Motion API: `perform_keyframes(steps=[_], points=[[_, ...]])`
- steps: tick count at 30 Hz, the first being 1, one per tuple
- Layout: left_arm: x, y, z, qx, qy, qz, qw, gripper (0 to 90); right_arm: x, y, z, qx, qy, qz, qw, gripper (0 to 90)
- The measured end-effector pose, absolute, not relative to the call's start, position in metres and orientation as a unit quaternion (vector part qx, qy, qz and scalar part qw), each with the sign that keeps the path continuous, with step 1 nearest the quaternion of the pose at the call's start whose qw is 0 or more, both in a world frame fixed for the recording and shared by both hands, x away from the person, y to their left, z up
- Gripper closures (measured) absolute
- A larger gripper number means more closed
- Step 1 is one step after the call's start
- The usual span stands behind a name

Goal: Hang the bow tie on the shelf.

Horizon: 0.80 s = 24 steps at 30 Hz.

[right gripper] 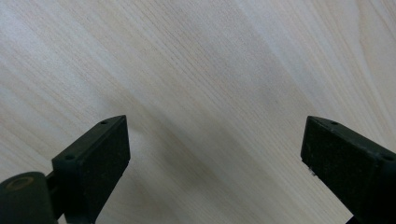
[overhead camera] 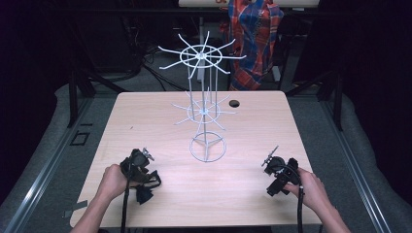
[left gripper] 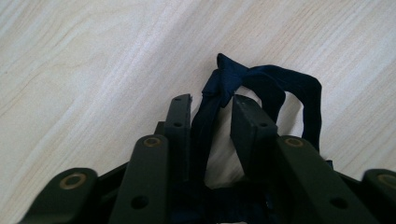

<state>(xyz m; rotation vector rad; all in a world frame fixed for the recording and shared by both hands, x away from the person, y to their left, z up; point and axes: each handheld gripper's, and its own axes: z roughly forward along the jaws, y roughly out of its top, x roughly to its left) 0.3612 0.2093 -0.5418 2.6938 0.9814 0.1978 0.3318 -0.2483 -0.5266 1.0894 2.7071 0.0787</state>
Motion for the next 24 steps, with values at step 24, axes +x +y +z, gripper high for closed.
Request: perform_keyframes(steps=[24], points=[[0.355, 0.209, -0.535, 0.924, 0.332, 0.085, 0.17, 87.1, 0.332, -0.248, -0.527, 0.365, 0.924, 0.022, 0.11, 8.5]])
